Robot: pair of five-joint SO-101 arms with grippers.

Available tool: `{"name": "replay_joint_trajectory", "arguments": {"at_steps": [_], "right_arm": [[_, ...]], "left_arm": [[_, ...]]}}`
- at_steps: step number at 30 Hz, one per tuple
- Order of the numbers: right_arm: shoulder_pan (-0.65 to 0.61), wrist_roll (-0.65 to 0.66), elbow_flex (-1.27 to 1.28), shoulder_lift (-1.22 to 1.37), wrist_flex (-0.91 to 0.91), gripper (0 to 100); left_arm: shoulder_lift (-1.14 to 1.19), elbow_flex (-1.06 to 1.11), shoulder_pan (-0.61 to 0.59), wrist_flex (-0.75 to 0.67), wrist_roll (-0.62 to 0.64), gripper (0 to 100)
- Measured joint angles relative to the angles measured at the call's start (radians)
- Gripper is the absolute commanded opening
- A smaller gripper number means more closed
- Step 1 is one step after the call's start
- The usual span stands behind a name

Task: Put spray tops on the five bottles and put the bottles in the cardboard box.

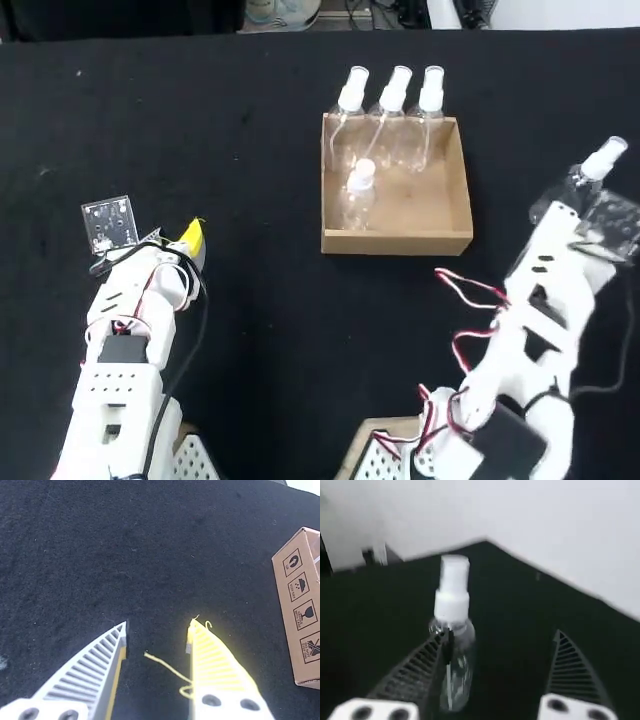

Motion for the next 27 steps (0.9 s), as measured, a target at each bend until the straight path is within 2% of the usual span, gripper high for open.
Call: {"name": "replay_joint_trajectory", "arguments": {"at_steps": [3, 5, 17, 27], "right_arm": [[-0.014, 0.000, -0.086, 0.005, 0.210, 26.9], [-0.038, 0.000, -0.147, 0.044, 0.256, 26.9], [-0.055, 0.000, -0.485, 0.468, 0.270, 26.9], [-0.094, 0.000, -0.540, 0.557, 0.270, 26.6]], "left_arm": [[0.000, 0.000, 0.000, 0.000, 0.000, 19], [0.000, 0.000, 0.000, 0.000, 0.000, 19], [0.000, 0.000, 0.000, 0.000, 0.000, 19], [0.000, 0.000, 0.000, 0.000, 0.000, 19]]}}
